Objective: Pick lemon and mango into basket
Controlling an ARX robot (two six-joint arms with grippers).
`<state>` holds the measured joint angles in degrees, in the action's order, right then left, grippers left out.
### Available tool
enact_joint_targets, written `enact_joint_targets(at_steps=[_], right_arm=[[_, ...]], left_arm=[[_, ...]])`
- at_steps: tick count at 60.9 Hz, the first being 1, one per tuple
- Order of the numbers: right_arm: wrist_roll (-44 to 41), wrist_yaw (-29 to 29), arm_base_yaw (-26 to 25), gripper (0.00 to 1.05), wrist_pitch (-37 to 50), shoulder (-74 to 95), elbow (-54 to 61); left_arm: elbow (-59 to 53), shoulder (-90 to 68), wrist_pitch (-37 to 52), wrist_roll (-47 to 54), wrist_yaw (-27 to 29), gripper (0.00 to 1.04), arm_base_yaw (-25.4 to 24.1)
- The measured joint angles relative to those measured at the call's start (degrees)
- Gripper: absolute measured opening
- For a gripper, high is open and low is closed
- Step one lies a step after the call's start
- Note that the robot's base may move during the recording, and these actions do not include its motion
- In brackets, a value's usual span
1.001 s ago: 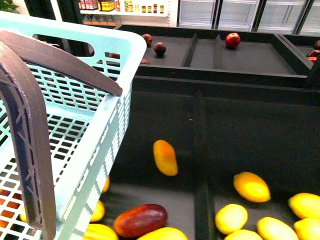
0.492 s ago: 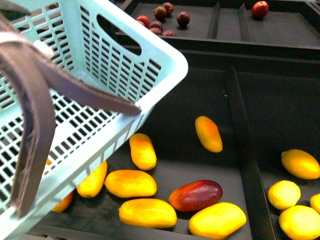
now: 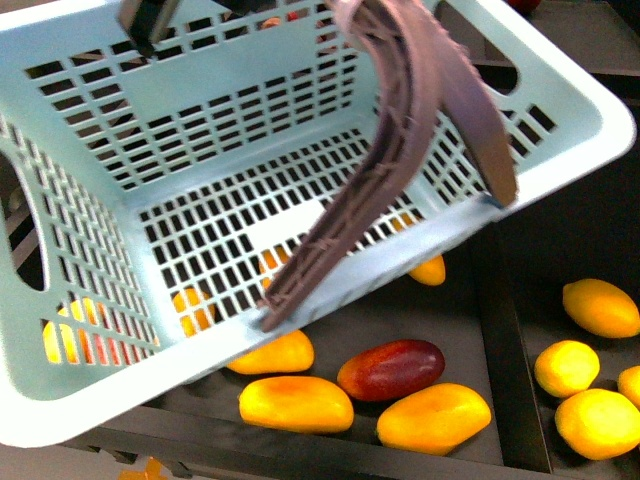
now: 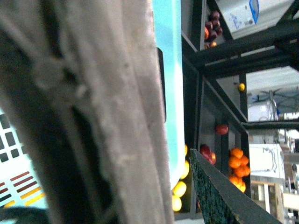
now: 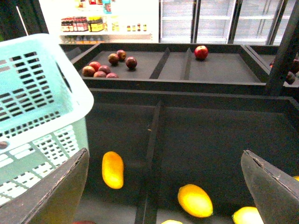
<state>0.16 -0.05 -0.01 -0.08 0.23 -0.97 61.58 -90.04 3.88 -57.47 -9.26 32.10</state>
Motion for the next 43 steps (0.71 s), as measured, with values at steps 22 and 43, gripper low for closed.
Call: enact_joint_targets(at_steps=[22, 43], right_arm=[[0.0, 0.0, 0.0, 0.96, 0.0, 0.0, 0.0], [2.3, 3.2, 0.7, 0.96, -3.4, 1.5, -1.1]], left_arm=[[0.2, 0.0, -1.2, 2.2, -1.3, 0.28, 6.2], [0.2, 0.0, -1.2, 2.4, -1.2, 0.28, 6.1]])
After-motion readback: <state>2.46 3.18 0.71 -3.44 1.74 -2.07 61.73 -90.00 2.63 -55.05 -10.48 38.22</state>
